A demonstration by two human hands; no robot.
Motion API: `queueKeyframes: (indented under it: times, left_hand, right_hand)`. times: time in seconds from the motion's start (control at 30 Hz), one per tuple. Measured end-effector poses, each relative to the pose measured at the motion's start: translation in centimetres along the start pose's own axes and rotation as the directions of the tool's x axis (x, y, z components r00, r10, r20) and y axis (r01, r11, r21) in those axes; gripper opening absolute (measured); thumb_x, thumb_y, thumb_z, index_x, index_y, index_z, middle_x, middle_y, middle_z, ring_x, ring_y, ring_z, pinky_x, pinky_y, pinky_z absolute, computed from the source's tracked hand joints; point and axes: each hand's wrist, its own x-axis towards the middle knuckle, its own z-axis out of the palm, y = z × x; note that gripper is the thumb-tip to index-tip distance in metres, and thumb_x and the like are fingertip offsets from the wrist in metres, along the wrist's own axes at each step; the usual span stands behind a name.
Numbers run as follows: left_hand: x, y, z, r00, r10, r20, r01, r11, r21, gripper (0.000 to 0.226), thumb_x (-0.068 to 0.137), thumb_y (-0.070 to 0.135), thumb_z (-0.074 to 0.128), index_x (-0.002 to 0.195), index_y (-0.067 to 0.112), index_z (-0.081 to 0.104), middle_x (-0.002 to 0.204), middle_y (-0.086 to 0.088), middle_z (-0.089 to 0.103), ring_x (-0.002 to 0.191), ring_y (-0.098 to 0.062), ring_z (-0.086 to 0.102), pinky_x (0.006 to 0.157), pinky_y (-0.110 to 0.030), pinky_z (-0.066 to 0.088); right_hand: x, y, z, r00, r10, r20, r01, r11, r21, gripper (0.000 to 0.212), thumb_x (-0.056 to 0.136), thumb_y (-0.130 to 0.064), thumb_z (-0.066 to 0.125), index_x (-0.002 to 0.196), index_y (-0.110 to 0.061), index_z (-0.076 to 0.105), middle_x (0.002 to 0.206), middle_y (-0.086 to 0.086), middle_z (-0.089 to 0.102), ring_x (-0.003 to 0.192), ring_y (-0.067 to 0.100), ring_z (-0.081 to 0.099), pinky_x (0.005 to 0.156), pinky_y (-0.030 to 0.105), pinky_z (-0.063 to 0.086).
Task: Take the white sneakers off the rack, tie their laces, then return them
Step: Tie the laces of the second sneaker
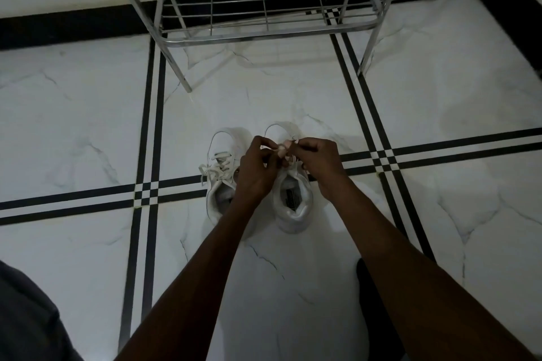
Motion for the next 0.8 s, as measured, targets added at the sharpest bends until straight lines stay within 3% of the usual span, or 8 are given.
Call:
queueKeyframes:
  times: [0.17, 0.27, 0.4, 0.47, 0.53, 0.6, 0.73, 0.8]
  left_hand:
    - [0.0, -0.7, -0.6, 0.985, -0.157, 0.069, 0.165, 0.979, -0.119, 0.02, 0.095, 0.026, 0.067, 0.111, 0.023, 0.054, 0.096, -0.002, 0.079, 0.095, -0.025, 0.073, 0.081, -0.062, 0.059]
    - [0.1, -0.7, -0.6, 0.982, -0.179, 0.066, 0.185, 0.977, -0.108, 0.022, 0.094, 0.024, 0.066, 0.111, 0.024, 0.052, 0.098, -0.001, 0.079, 0.093, -0.03, 0.073, 0.078, -0.064, 0.058]
    - [0.2, -0.4, -0.9, 0.978, -0.198, 0.066, 0.204, 0.973, -0.105, 0.032, 0.088, 0.019, 0.069, 0.115, 0.02, 0.052, 0.095, -0.005, 0.077, 0.093, -0.038, 0.071, 0.071, -0.067, 0.057]
    - [0.2, -0.1, -1.0, 0.976, -0.208, 0.059, 0.214, 0.969, -0.124, 0.03, 0.092, 0.009, 0.064, 0.119, 0.013, 0.052, 0.098, -0.008, 0.077, 0.095, -0.04, 0.07, 0.065, -0.066, 0.058]
    - [0.2, 0.1, -1.0, 0.982, -0.185, 0.034, 0.188, 0.975, -0.117, 0.027, 0.094, 0.007, 0.064, 0.118, 0.011, 0.054, 0.096, -0.005, 0.078, 0.088, -0.035, 0.072, 0.059, -0.057, 0.059]
    - [0.1, 0.2, -1.0, 0.989, -0.151, 0.004, 0.15, 0.982, -0.111, 0.025, 0.093, 0.01, 0.068, 0.115, 0.01, 0.056, 0.095, -0.003, 0.079, 0.076, -0.03, 0.072, 0.054, -0.045, 0.058]
    - [0.0, 0.4, -1.1, 0.992, -0.125, 0.008, 0.125, 0.984, -0.125, 0.028, 0.092, 0.018, 0.073, 0.115, 0.012, 0.058, 0.102, -0.003, 0.078, 0.085, -0.028, 0.073, 0.059, -0.035, 0.057]
    - [0.1, 0.4, -1.1, 0.993, -0.116, 0.025, 0.118, 0.984, -0.136, 0.027, 0.093, 0.018, 0.07, 0.118, 0.013, 0.059, 0.104, 0.001, 0.078, 0.09, -0.026, 0.073, 0.069, -0.036, 0.059]
  right_hand:
    - [0.2, 0.3, -0.2, 0.997, 0.049, 0.052, -0.055, 0.992, 0.113, 0.022, 0.085, -0.026, 0.077, 0.099, -0.009, 0.079, 0.09, 0.008, 0.076, 0.07, 0.008, 0.065, 0.061, 0.022, 0.048]
    - [0.6, 0.2, -1.2, 0.988, -0.042, 0.15, 0.042, 0.999, 0.001, 0.024, 0.087, -0.023, 0.075, 0.11, -0.016, 0.077, 0.104, 0.004, 0.078, 0.088, 0.01, 0.071, 0.068, 0.022, 0.054]
    - [0.9, -0.5, -2.1, 0.946, -0.141, 0.293, 0.224, 0.936, -0.271, 0.018, 0.084, -0.025, 0.078, 0.1, -0.017, 0.08, 0.097, 0.002, 0.079, 0.093, 0.018, 0.074, 0.081, 0.034, 0.061]
    - [1.1, -1.0, -2.4, 0.936, -0.148, 0.319, 0.28, 0.862, -0.421, 0.018, 0.082, -0.025, 0.08, 0.098, -0.018, 0.081, 0.093, -0.001, 0.078, 0.081, 0.01, 0.071, 0.074, 0.025, 0.058]
    - [1.2, -1.4, -2.3, 0.928, -0.193, 0.319, 0.347, 0.757, -0.553, 0.017, 0.079, -0.024, 0.081, 0.096, -0.018, 0.082, 0.089, -0.003, 0.075, 0.069, -0.002, 0.062, 0.064, 0.005, 0.046]
    - [1.1, -1.7, -1.8, 0.919, -0.274, 0.283, 0.391, 0.718, -0.577, 0.014, 0.077, -0.019, 0.083, 0.09, -0.015, 0.082, 0.087, 0.001, 0.077, 0.064, -0.002, 0.06, 0.06, 0.001, 0.044]
    - [0.6, -1.1, -0.5, 0.917, -0.376, 0.131, 0.381, 0.737, -0.559, 0.011, 0.074, -0.016, 0.084, 0.079, -0.011, 0.076, 0.079, 0.005, 0.076, 0.067, 0.013, 0.07, 0.068, 0.031, 0.061]
    - [0.4, -0.7, -0.3, 0.927, -0.371, 0.049, 0.342, 0.788, -0.513, 0.015, 0.074, -0.016, 0.084, 0.079, -0.01, 0.072, 0.078, 0.006, 0.075, 0.07, 0.016, 0.072, 0.069, 0.033, 0.062]
